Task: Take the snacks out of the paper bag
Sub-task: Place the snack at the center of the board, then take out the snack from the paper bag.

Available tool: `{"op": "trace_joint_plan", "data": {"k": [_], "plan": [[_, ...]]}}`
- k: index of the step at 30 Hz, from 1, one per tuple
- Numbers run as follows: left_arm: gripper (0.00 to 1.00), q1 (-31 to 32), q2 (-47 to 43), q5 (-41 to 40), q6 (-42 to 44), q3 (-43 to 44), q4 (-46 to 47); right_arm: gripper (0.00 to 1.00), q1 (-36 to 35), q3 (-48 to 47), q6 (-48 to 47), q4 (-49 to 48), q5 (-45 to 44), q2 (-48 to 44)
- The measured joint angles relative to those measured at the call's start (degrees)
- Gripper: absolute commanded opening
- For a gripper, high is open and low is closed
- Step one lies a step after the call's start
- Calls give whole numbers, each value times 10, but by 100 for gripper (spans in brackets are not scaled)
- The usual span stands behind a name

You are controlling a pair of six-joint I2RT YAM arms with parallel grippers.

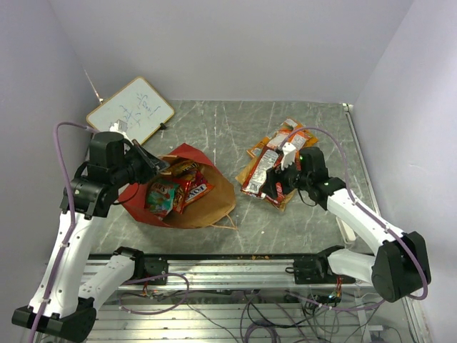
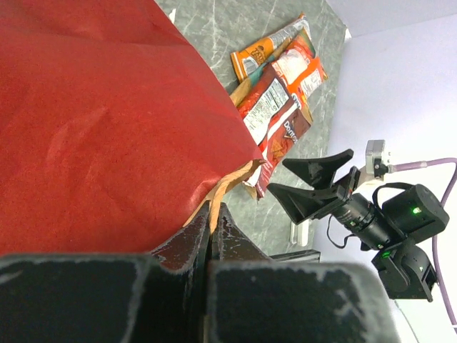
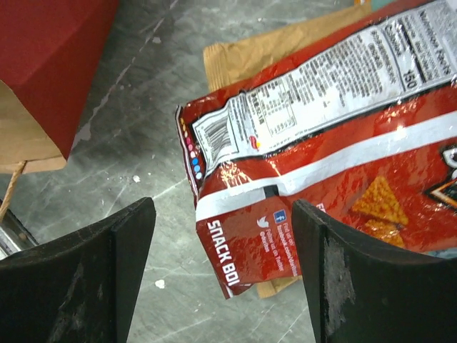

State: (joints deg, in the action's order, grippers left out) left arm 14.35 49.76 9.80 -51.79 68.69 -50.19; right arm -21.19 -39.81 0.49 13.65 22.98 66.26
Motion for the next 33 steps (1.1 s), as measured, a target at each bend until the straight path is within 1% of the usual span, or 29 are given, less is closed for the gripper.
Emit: {"op": "trace_joint_plan", "data": {"k": [9,12,15,19,21,24,28,33], "plan": [[7,0,3,20,-2,-3,10,73,-2,-33,-29,11,9,12],[7,0,7,31,-2,-9,19,73,-17,-36,-30,2,22,14],[7,0,7,45,-3,-19,31,73,-76,-40,-38,-10,26,15],[7,0,9,63,-5,-31,43,73,-200,-49,-67,-54,27,16],[7,0,9,73,-6,-34,48,73,-249,-50,-87,-80,30,15],[7,0,9,86,-6,-40,53,73,-299,-49,-125,-115,32,14],[7,0,8,103,-6,-50,56,72,-367,-60,-228,-144,20,38],[7,0,7,116,-6,-56,55,72,-427,-117,-377,-139,-43,150]]}}
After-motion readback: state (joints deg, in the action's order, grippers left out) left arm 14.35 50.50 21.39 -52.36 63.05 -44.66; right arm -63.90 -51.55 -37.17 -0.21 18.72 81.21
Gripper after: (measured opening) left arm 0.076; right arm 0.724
